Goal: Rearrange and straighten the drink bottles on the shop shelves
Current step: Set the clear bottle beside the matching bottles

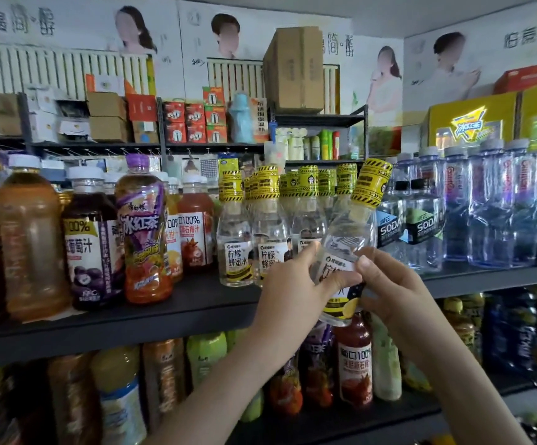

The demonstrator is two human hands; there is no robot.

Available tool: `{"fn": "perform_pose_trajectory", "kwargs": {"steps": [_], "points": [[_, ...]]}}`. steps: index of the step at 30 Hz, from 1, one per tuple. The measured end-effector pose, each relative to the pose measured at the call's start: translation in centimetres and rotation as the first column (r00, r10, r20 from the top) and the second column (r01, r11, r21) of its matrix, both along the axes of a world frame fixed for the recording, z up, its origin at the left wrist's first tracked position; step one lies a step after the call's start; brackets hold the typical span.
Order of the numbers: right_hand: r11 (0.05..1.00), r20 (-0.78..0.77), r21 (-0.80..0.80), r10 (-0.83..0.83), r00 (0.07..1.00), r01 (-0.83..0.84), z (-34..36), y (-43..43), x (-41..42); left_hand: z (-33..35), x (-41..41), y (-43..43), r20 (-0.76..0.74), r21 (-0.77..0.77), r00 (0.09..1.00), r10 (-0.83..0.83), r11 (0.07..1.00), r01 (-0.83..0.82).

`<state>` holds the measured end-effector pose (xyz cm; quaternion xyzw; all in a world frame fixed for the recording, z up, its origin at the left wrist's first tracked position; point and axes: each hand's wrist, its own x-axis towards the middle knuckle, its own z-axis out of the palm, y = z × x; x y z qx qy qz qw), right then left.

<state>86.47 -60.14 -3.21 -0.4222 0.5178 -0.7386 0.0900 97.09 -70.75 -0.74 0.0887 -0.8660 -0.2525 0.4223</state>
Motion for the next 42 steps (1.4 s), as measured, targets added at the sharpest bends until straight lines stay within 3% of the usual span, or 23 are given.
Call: {"fn": "perform_pose_trajectory", "kwargs": {"steps": [5,9,13,16,25,38,42], "points": [[1.000,-0.111,-0.007,0.029,0.993,-0.030,0.9,-1.9,1.2,0.1,1.6,-2.2,0.028,0.017,0.999,0.017,1.000,-0.017],[0.998,-0.199,0.057,0.021,0.980,-0.009,2.3,-5.2,3.2,0.7,3.9,-5.7,-0.060,0.202,0.998,0.031,0.979,-0.019],[0.996,-0.266,0.054,-0.051,0.963,0.067,3.1,-7.7,4.2,0.5,5.3,-8.1,-0.105,0.322,0.992,0.074,0.946,-0.036],[0.978,-0.278,0.019,-0.195,0.941,0.208,2.5,-8.2,3.2,-0.2,5.1,-9.8,-0.115,0.371,0.979,0.169,0.921,-0.116],[0.883,-0.427,0.071,-0.394,0.814,0.464,0.5,-8.5,1.6,-0.6,2.8,-11.2,-0.033,0.282,0.937,0.347,0.903,-0.324],[0.867,-0.487,0.112,-0.378,0.787,0.486,-0.1,-8.1,2.0,-0.7,2.8,-11.7,0.080,0.316,0.987,0.141,0.935,-0.159],[0.868,-0.502,0.115,-0.369,0.782,0.483,-0.2,-8.1,2.4,-0.6,2.9,-11.6,0.130,0.271,0.978,0.165,0.942,-0.195]]}}
